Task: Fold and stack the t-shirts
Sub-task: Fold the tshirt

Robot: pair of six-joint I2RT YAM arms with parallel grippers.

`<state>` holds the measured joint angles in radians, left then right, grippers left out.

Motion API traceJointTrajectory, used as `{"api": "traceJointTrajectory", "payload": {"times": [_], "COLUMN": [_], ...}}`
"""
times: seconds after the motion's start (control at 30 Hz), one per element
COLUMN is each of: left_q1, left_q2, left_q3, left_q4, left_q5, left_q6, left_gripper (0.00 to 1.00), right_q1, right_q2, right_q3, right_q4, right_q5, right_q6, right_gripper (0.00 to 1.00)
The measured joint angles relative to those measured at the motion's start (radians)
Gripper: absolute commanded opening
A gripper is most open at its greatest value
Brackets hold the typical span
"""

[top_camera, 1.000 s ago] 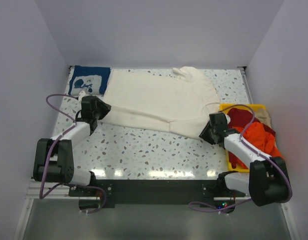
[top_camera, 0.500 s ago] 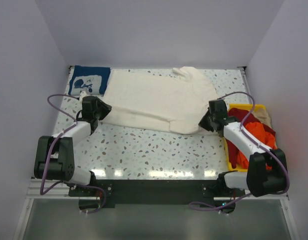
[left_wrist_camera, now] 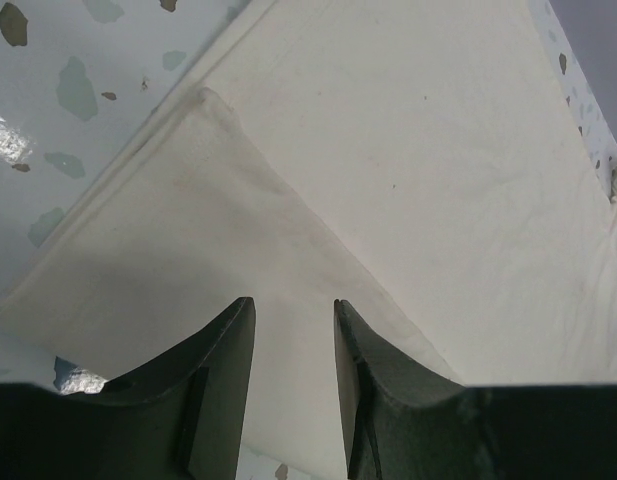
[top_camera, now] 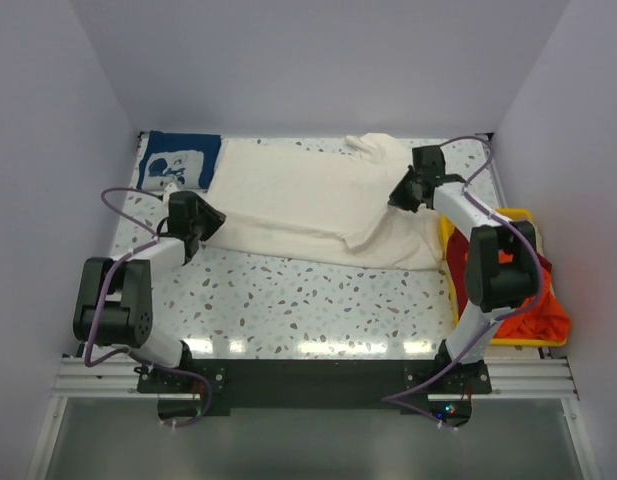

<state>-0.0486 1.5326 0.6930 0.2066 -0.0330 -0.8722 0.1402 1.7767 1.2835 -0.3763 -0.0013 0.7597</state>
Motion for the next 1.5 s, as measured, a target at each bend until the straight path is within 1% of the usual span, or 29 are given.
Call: {"api": "traceJointTrajectory", "payload": {"times": [0.13,0.23,0.4,0.53,0.63,0.77,1.0,1.2,1.4,1.5], "left_q1": [0.0,0.0,0.0,0.0,0.0,-0.001,-0.007,-0.012,-0.014,-0.017], "left_q2": [0.023,0.039,0.061,0.08,0.104,0.181,0.298,0.383,0.442,0.448], "left_q3": [0.024,0.032,0.041,0.09,0.159,0.298,0.481,0.58,0.626,0.629], "left_q4": [0.003,0.009,0.008,-0.027,-0.085,-0.198,-0.397,-0.498,-0.549,-0.572], "left_q5": [0.0,0.0,-0.005,-0.05,-0.112,-0.189,-0.293,-0.325,-0.327,-0.328], "left_q6": [0.0,0.0,0.0,-0.007,-0.017,-0.034,-0.06,-0.079,-0.085,-0.09], "left_gripper": [0.42,0.42,0.42,0.44,0.44,0.44,0.43,0.43,0.39,0.35], "right_q1": [-0.023,-0.035,-0.048,-0.05,-0.05,-0.05,-0.05,-0.05,-0.05,-0.051], "right_q2": [0.087,0.128,0.147,0.147,0.146,0.146,0.146,0.146,0.146,0.146], "right_q3": [0.082,0.11,0.111,0.11,0.095,0.069,0.054,0.046,0.033,0.033], "right_q4": [0.003,0.022,0.053,0.073,0.093,0.114,0.134,0.161,0.173,0.18], "right_q5": [-0.037,-0.063,-0.095,-0.105,-0.107,-0.112,-0.125,-0.138,-0.15,-0.153], "right_q6": [0.01,0.023,0.049,0.057,0.06,0.063,0.072,0.08,0.085,0.087], "right_gripper": [0.0,0.0,0.0,0.0,0.0,0.0,0.0,0.0,0.0,0.0]}}
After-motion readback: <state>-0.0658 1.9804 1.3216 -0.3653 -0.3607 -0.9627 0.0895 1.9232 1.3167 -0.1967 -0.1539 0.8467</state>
